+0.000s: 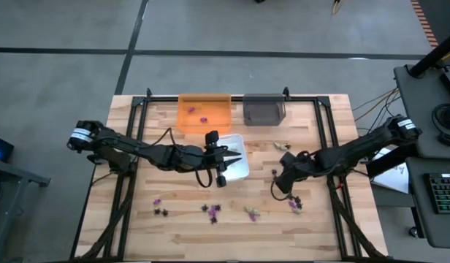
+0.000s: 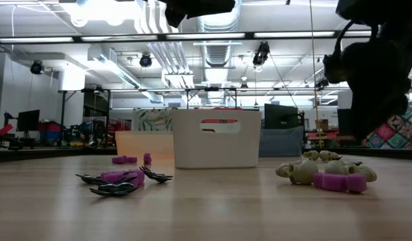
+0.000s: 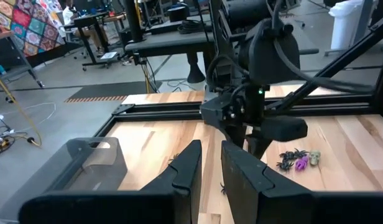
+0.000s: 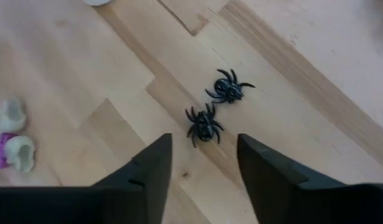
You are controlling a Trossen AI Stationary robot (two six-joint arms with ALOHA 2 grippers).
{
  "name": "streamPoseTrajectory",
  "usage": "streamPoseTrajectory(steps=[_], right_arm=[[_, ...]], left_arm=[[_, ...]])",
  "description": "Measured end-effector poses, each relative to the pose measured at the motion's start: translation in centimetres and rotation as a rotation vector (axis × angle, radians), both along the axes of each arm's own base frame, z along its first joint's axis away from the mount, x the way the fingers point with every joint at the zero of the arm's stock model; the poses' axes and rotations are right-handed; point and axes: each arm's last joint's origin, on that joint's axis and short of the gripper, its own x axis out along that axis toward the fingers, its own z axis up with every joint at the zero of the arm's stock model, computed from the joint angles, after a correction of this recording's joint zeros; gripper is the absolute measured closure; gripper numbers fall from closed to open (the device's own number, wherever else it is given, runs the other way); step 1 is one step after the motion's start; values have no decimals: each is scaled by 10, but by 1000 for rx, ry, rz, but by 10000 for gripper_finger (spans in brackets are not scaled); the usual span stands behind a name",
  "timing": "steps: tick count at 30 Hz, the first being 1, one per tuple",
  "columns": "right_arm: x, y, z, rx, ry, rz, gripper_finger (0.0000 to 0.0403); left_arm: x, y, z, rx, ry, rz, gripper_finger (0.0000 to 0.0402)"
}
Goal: Sort Halloween decoration
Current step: Put the black spider toy into the black bin
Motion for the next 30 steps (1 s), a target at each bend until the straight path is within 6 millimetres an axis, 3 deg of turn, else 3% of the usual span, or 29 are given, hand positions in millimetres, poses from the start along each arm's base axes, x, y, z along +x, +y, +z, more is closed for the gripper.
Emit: streamPoseTrajectory(steps=[5, 11, 14, 16, 22, 26, 30], right_arm=[[2, 0, -8, -24, 48, 3, 167], [5, 9, -23, -29, 57, -129, 145], [17, 18, -30, -44, -62, -257, 145], [25, 25, -32, -76, -153, -247, 144], [47, 48, -25, -439, -417, -114, 147], [47, 47, -24, -633, -400, -102, 147], [38, 42, -32, -787, -233, 57, 149]], left_arm=[[0, 0, -1, 3, 6, 0, 357], [0, 0, -2, 14, 21, -2, 357], [0, 0, -2, 34, 26, -6, 357], [0, 0, -2, 35, 26, -6, 357], [0, 0, -2, 33, 27, -6, 357], [-1, -1, -2, 32, 28, -8, 357], [-1, -1, -2, 32, 28, -8, 357]])
